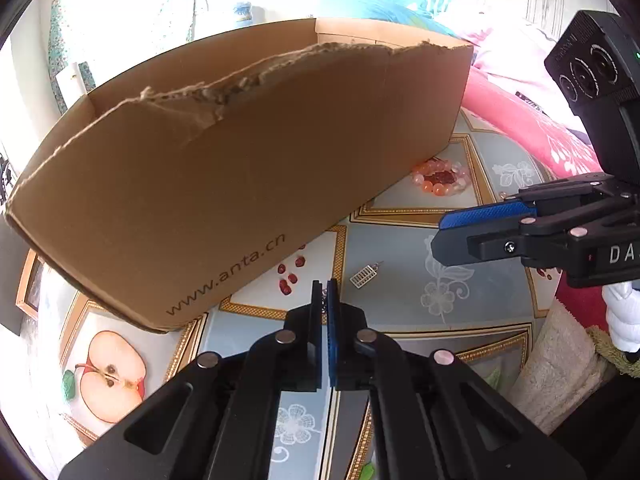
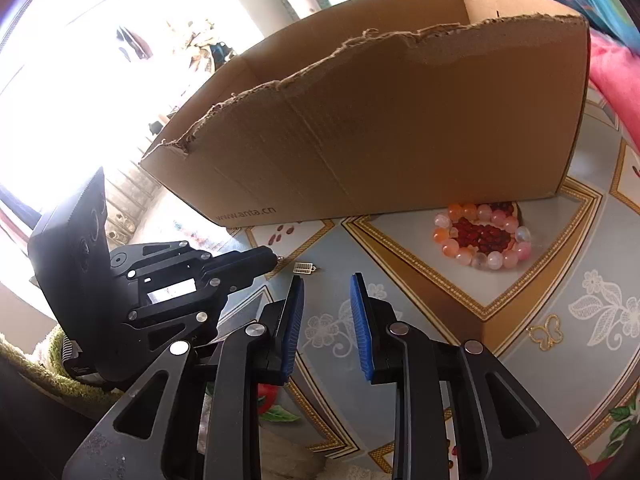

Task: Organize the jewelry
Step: 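Close the right gripper on the rectangular silver charm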

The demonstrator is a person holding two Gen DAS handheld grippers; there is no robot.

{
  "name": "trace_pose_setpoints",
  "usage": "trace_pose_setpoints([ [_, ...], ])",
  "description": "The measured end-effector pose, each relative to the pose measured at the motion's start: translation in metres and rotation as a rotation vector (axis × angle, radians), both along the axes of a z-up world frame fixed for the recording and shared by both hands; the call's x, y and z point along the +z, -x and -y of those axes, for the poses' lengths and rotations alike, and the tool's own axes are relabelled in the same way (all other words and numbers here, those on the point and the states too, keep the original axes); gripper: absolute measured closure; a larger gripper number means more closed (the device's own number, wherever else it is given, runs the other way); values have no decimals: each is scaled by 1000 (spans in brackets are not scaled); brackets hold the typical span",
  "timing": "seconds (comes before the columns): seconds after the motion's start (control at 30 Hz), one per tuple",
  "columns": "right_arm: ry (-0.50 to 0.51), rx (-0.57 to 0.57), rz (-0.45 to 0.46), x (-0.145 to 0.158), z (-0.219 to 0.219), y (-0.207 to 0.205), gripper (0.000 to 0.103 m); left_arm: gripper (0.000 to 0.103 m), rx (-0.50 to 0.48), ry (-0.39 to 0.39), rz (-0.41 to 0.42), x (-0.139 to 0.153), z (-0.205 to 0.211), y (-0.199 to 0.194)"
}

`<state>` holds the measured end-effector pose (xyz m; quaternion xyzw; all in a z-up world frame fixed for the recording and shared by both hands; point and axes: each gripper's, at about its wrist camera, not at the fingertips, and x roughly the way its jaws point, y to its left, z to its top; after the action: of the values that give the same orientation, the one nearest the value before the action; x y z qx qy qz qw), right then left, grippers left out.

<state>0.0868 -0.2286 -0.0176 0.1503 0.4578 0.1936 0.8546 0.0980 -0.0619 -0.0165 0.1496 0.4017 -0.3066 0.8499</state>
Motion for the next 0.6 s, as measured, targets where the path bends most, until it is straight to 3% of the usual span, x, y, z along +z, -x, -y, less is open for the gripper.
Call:
trace_pose_setpoints([
  [0.33, 75, 69, 43, 0, -23, -3, 78, 102, 95, 28, -3, 8, -26, 0],
  [0.6, 199, 100, 95, -6, -39, -3, 78, 102, 105, 43, -8, 10, -35, -2],
])
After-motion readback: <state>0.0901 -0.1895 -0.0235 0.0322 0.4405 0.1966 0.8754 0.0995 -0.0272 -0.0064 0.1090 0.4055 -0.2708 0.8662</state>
